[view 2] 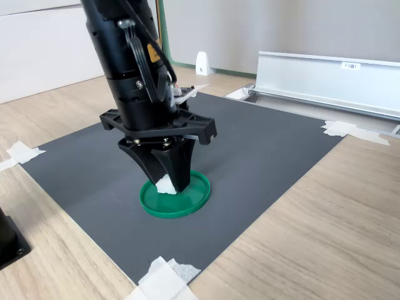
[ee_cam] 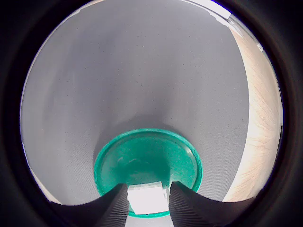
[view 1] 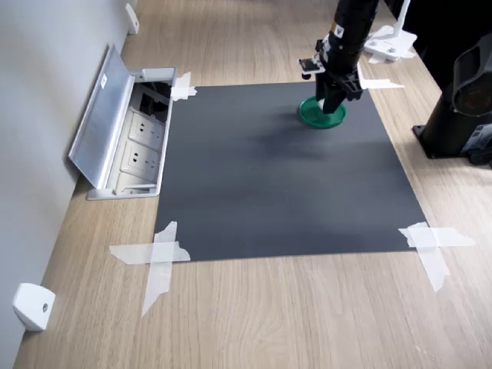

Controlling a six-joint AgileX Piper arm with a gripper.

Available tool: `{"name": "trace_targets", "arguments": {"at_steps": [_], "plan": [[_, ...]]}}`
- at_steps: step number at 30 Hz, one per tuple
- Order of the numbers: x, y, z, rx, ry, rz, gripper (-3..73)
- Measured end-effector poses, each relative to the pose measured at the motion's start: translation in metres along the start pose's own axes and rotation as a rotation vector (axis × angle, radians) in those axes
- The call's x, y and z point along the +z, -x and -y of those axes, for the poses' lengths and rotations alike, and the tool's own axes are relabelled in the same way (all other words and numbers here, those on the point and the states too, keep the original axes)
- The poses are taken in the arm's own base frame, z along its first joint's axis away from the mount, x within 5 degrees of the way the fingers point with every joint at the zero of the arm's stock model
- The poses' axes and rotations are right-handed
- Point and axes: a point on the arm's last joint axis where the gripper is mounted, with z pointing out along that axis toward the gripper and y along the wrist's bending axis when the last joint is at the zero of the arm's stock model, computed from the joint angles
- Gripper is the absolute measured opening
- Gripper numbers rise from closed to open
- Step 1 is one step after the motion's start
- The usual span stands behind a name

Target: Grasp a white terminal and put it on the green lid.

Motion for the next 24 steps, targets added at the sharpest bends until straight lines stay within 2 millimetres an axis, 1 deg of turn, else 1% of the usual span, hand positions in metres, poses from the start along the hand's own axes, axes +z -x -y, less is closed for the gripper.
{"name": "trace_targets", "arguments": {"at_steps": [4,7,8,11,14,18,21,24], "plan": [[0.0,-0.001,0.0,0.003,0.005,-0.008,53.0],[0.0,-0.001,0.0,-0.004,-0.001,-0.011,61.4],[0.0,-0.001,0.0,-0.005,-0.004,-0.011,63.2],[-0.004,-0.002,0.001,-0.007,-0.013,-0.008,65.4],[-0.01,-0.004,0.0,-0.005,-0.021,-0.002,65.3],[-0.027,-0.008,-0.004,0.02,-0.03,0.032,61.3],[-0.043,-0.011,-0.008,0.058,-0.026,0.09,55.1],[-0.06,-0.015,-0.013,0.087,-0.038,0.161,45.0]]}}
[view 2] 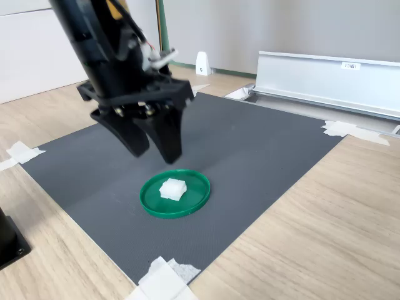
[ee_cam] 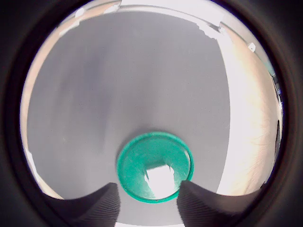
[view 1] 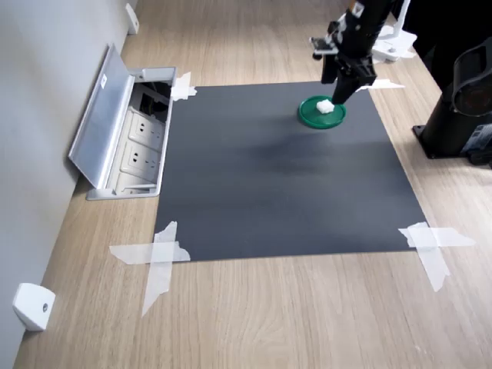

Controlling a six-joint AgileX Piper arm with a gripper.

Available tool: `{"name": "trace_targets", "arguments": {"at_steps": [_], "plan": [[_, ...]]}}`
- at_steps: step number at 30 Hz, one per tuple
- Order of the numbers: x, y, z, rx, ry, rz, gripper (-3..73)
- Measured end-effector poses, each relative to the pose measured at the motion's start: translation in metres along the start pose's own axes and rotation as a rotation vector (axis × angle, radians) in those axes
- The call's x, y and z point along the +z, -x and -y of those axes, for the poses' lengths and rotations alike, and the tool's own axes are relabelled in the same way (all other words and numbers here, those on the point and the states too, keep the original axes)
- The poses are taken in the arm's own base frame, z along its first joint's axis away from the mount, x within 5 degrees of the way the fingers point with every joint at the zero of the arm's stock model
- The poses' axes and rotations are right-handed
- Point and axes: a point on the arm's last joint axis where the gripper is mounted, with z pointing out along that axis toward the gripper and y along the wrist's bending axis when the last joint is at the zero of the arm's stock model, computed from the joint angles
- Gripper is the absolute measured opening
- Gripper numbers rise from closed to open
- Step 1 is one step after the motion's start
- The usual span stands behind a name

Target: Grasp a white terminal and put it on the green lid.

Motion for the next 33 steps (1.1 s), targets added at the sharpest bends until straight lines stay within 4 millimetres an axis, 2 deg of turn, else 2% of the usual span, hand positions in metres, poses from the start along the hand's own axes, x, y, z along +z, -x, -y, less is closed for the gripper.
{"name": "trace_targets", "arguments": {"at_steps": [5,10,13,16,23,28,33], "plan": [[-0.035,-0.004,-0.005,0.059,-0.074,0.181,24.0],[-0.073,-0.009,-0.009,0.301,-0.146,0.452,5.8],[-0.092,-0.016,-0.011,0.434,-0.167,0.585,0.8],[-0.101,-0.025,-0.016,0.506,-0.181,0.7,-0.3],[-0.095,-0.05,-0.041,0.415,-0.142,0.913,-0.5],[-0.076,-0.074,-0.059,0.35,-0.086,1.039,-0.5],[-0.052,-0.096,-0.072,0.287,-0.052,1.093,-0.5]]}}
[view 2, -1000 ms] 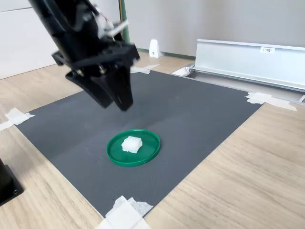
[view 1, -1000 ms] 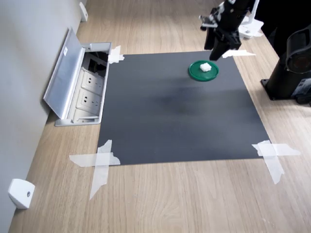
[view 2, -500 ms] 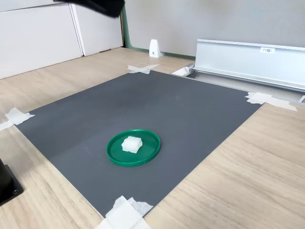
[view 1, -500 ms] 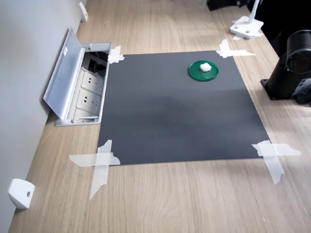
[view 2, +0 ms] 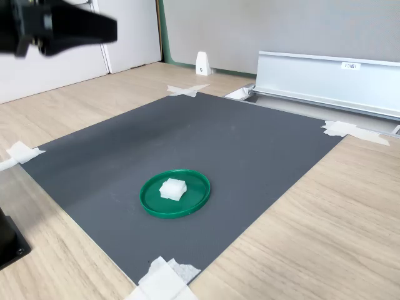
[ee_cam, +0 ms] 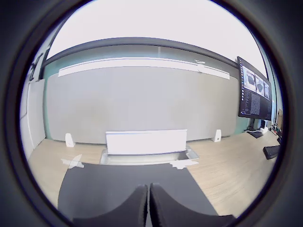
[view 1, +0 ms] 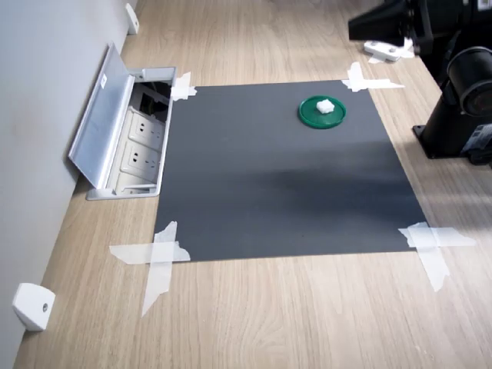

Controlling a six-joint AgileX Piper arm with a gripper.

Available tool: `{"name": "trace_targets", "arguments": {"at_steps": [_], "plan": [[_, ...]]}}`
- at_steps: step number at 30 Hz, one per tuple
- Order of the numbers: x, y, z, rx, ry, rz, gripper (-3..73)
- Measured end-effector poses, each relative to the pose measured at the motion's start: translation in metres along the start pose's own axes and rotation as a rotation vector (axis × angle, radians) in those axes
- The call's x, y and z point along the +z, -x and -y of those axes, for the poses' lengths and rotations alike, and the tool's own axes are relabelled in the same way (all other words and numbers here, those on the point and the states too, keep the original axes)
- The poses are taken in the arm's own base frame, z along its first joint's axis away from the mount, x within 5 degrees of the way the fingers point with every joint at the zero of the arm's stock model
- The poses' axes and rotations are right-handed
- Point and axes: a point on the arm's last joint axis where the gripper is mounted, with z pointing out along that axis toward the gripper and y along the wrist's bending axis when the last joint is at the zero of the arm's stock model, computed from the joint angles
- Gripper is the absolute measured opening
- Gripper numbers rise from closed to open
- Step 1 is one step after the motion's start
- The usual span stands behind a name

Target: Grasp a white terminal and put it on the green lid.

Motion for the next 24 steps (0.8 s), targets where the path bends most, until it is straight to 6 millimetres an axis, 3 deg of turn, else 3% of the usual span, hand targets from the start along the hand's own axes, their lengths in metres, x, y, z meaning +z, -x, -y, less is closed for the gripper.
{"name": "trace_targets", "arguments": {"at_steps": [5,24], "plan": [[0.001,-0.019,-0.002,-0.01,0.037,-0.06,-0.5],[0.001,-0.021,-0.003,0.005,0.046,-0.079,-0.7]]}}
